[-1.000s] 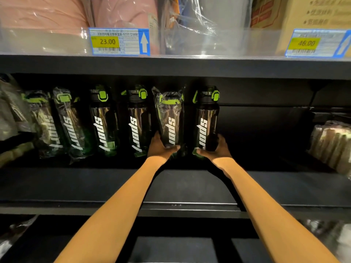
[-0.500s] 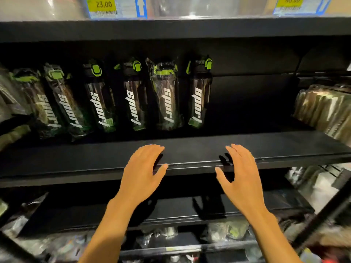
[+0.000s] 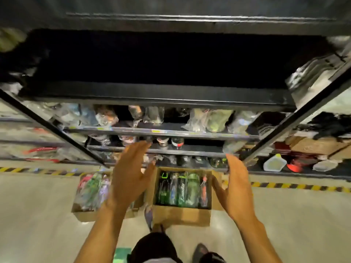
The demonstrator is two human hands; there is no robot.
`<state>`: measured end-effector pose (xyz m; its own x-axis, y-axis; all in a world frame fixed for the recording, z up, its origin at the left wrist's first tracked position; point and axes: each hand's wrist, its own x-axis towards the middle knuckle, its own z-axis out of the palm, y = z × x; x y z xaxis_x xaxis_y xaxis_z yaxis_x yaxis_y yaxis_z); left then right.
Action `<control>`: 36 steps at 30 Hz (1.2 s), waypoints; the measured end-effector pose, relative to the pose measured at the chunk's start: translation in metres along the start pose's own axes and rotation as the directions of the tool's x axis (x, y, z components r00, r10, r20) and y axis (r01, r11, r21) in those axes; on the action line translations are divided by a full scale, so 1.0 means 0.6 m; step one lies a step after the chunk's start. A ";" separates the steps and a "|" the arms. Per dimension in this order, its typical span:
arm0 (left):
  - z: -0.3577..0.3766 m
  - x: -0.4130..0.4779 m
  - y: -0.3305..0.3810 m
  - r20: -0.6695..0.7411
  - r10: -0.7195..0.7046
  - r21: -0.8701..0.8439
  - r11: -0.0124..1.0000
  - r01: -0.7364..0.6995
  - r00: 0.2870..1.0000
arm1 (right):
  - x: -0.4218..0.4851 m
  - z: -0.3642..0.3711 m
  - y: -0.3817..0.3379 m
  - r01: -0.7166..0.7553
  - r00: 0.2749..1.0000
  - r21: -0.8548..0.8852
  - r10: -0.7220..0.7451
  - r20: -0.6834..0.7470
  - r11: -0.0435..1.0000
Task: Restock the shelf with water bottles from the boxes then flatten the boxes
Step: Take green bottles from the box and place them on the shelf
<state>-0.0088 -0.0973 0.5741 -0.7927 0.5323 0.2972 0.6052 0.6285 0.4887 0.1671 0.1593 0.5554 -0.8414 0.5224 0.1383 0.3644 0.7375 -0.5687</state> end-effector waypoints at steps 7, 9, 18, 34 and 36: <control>0.117 -0.180 0.037 0.258 -0.215 -0.099 0.964 0.247 0.942 | -0.189 0.027 0.096 -0.179 0.962 0.087 0.155 0.225 0.980; 0.148 -0.206 0.034 0.340 -0.220 0.012 0.973 0.229 0.915 | -0.221 0.061 0.119 -0.221 0.933 0.036 0.200 0.300 0.975; 0.354 -0.273 -0.138 0.577 -0.318 0.098 0.942 0.322 0.753 | -0.160 0.323 0.216 -0.356 0.820 -0.085 0.355 0.450 0.931; 0.997 -0.305 -0.582 0.684 -0.567 0.164 0.733 0.660 0.459 | -0.054 1.017 0.557 -0.609 0.538 -0.089 0.493 0.684 0.788; 1.058 -0.320 -0.615 0.658 -0.627 0.221 0.690 0.690 0.416 | -0.068 1.073 0.577 -0.658 0.525 -0.036 0.492 0.694 0.752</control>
<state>-0.0336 -0.0711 -0.1839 -0.6614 0.2006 -0.7227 -0.1130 0.9259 0.3605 0.0706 0.1177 -0.1688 -0.5396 0.3404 -0.7701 0.8419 0.2265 -0.4898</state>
